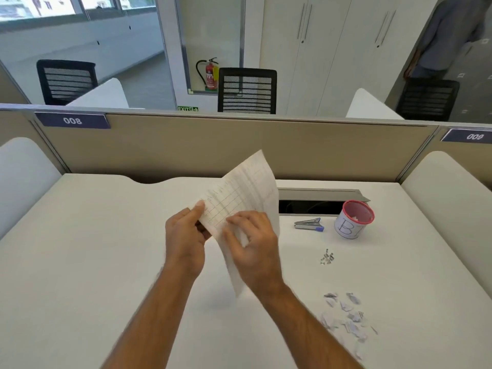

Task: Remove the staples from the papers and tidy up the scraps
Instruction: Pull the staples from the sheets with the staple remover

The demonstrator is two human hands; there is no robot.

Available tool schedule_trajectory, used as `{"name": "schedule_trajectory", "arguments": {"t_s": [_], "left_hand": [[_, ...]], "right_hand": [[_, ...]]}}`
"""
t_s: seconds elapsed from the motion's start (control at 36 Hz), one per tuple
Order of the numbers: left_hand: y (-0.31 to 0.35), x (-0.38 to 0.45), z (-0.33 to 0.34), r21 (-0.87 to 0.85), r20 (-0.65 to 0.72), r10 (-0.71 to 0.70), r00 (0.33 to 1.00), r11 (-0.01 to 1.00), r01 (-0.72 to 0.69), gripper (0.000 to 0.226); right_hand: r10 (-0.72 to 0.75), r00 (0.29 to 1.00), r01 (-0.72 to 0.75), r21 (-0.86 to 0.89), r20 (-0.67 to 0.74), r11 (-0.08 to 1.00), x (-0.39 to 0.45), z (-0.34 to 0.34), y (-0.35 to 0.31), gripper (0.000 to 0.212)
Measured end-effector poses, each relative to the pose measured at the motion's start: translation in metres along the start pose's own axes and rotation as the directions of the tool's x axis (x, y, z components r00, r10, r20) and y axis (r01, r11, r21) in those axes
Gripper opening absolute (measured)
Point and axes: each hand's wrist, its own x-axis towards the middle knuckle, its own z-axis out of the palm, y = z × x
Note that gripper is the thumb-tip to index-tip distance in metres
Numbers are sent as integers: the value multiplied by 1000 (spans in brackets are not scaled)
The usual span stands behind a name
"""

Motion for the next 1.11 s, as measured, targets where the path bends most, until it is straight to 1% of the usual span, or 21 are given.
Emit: {"name": "schedule_trajectory", "arguments": {"t_s": [0.06,0.08,0.14,0.17,0.22,0.25,0.31,0.36,0.42,0.44,0.53,0.58,0.67,0.83,0.89,0.94,0.97,1.03,1.11], "left_hand": [[-2,8,-6,-19,-28,-20,999,1000,19,24],[-3,12,-9,1,-39,-18,999,1000,18,23],[-6,18,-15,73,-43,11,999,997,-8,27],[-7,21,-17,118,-28,38,999,992,-34,34],[-8,24,-20,221,3,95,996,971,-93,51],[-9,27,-21,275,2,126,992,954,-122,52],[-12,32,-24,390,-9,197,980,903,-178,41],[-15,35,-27,498,-6,251,968,840,-214,33],[-18,38,-29,566,5,282,959,790,-235,32],[-20,40,-30,592,13,295,955,768,-245,31],[-22,45,-35,643,26,314,949,722,-257,30],[-24,49,-39,667,24,313,949,703,-249,31],[-28,54,-46,685,30,297,954,690,-236,32],[-41,64,-62,668,-41,270,962,723,-174,30],[-46,66,-67,667,-54,250,967,730,-151,23],[-49,64,-67,674,-41,240,970,723,-150,10],[-50,62,-66,685,-29,243,970,712,-158,8],[-50,58,-64,721,18,259,966,666,-192,17],[-47,56,-62,784,150,247,957,560,-267,8]], "right_hand": [[60,996,-59,14,-66,998,6,0,20,18],[92,991,-91,13,-95,996,9,0,33,12],[173,976,-175,-6,-128,984,14,1,61,10],[220,966,-225,-26,-134,974,16,1,75,11],[337,935,-347,-97,-109,933,20,2,107,16],[402,912,-410,-144,-82,901,22,3,125,19],[522,853,-511,-246,-22,824,26,3,158,27],[597,802,-547,-358,35,756,29,3,187,33],[621,779,-522,-463,83,717,32,3,211,36],[614,782,-488,-507,108,710,34,3,221,37],[552,814,-322,-650,181,688,41,3,246,38],[532,825,-237,-736,193,635,44,1,256,36],[517,833,-175,-793,196,584,50,-2,269,37],[495,850,-152,-816,179,557,57,-1,280,28],[479,858,-135,-817,186,560,56,-1,279,28],[467,862,-128,-809,195,573,53,-1,276,26],[454,869,-126,-800,196,587,51,-1,274,26],[428,883,-141,-764,190,629,47,2,268,26],[416,896,-217,-661,158,719,43,4,253,24]]}}
